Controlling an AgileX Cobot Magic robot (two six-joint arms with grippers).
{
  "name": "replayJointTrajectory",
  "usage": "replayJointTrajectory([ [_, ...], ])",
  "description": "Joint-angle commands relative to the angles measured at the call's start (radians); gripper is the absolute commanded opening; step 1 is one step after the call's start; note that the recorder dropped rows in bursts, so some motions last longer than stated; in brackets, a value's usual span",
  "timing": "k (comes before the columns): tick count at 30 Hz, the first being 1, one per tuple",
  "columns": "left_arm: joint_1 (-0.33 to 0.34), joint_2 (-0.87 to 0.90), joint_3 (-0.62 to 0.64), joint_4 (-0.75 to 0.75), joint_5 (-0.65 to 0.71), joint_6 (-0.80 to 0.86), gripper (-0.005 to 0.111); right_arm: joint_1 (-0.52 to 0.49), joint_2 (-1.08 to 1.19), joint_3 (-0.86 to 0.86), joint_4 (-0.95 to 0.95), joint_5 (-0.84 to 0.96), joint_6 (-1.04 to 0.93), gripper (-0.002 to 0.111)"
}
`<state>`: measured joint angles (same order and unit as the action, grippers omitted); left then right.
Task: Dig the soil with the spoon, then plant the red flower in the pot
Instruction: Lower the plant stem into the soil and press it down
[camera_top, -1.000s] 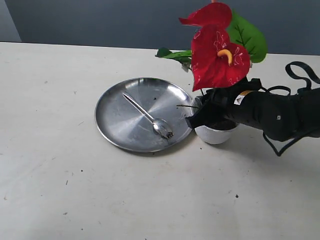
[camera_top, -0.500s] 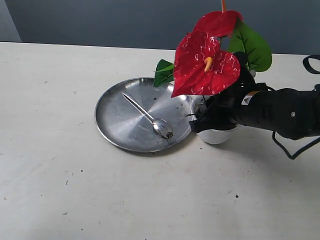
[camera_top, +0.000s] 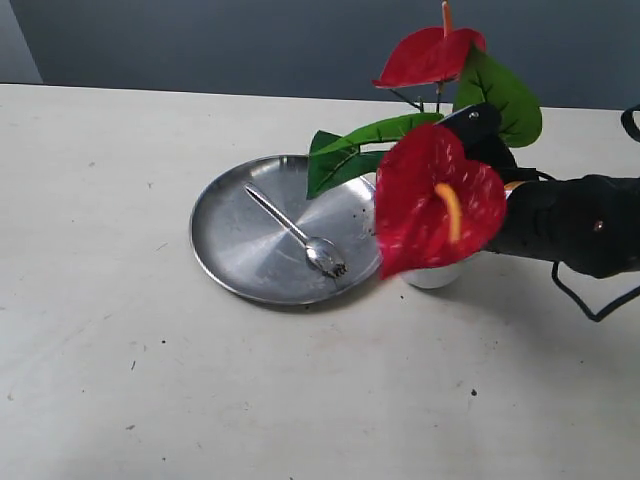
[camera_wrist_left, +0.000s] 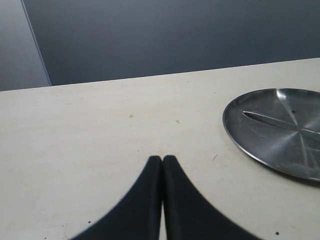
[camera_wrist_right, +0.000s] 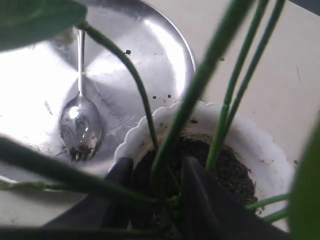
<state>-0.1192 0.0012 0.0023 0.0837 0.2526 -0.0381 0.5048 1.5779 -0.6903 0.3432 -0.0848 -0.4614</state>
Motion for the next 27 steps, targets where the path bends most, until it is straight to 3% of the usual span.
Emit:
replayJointTrajectory([
  [1,-0.005,-0.001,-0.002,0.0,-0.013,-0.004,0.001,-0.005,-0.036,0.007,0.006,0.027,0.003,0.034],
  [27,-0.005,-0.001,-0.002,0.0,-0.013,-0.004,0.001,-0.005,-0.122,0.007,0.006,0.171,0.01,0.034],
])
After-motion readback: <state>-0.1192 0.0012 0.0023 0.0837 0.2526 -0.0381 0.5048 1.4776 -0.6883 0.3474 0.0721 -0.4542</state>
